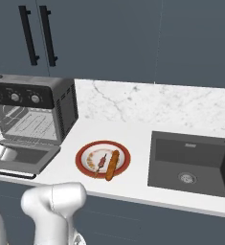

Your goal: Pick up the kebab skewer and baguette bread, and place them inside the toaster oven. Close the toaster oven door and start by setting the timer.

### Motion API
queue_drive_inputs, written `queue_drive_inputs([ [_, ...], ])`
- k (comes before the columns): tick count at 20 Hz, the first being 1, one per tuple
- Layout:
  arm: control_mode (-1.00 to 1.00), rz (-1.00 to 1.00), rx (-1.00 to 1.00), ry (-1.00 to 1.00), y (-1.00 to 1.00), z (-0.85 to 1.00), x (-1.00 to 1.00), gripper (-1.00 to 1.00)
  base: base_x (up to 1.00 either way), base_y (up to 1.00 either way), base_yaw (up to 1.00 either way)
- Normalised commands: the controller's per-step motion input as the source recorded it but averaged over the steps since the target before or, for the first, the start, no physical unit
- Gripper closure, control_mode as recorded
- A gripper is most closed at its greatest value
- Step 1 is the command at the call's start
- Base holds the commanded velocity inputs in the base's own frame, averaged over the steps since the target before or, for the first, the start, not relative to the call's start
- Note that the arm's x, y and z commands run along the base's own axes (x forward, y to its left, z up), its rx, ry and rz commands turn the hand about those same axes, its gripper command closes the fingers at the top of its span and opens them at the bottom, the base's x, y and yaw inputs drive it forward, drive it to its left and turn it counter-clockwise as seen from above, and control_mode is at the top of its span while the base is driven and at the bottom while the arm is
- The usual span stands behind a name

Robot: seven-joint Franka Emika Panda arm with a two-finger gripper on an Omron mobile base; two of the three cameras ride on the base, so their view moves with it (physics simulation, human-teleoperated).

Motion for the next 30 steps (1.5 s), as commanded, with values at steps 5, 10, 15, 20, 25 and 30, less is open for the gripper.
queue_drive_inputs([
  [5, -1.0, -0.09, 0.07, 0.05, -1.0, 0.56, -0.53, -1.0, 0.0, 0.0, 0.0],
  [10, -1.0, 0.0, 0.05, 0.04, -0.95, 0.45, -0.23, -1.0, 0.0, 0.0, 0.0],
  [15, -1.0, 0.0, 0.0, 0.13, -0.79, 0.26, 0.0, -1.0, 0.0, 0.0, 0.0],
  [20, -1.0, 0.0, 0.0, 0.24, -0.97, -0.15, -0.15, -1.0, 0.0, 0.0, 0.0],
  [25, -1.0, 0.0, 0.0, 0.17, -0.62, -0.28, -0.2, -1.0, 0.0, 0.0, 0.0],
  [30, -1.0, 0.0, 0.0, 0.0, -0.25, -0.2, 0.0, -1.0, 0.0, 0.0, 0.0],
])
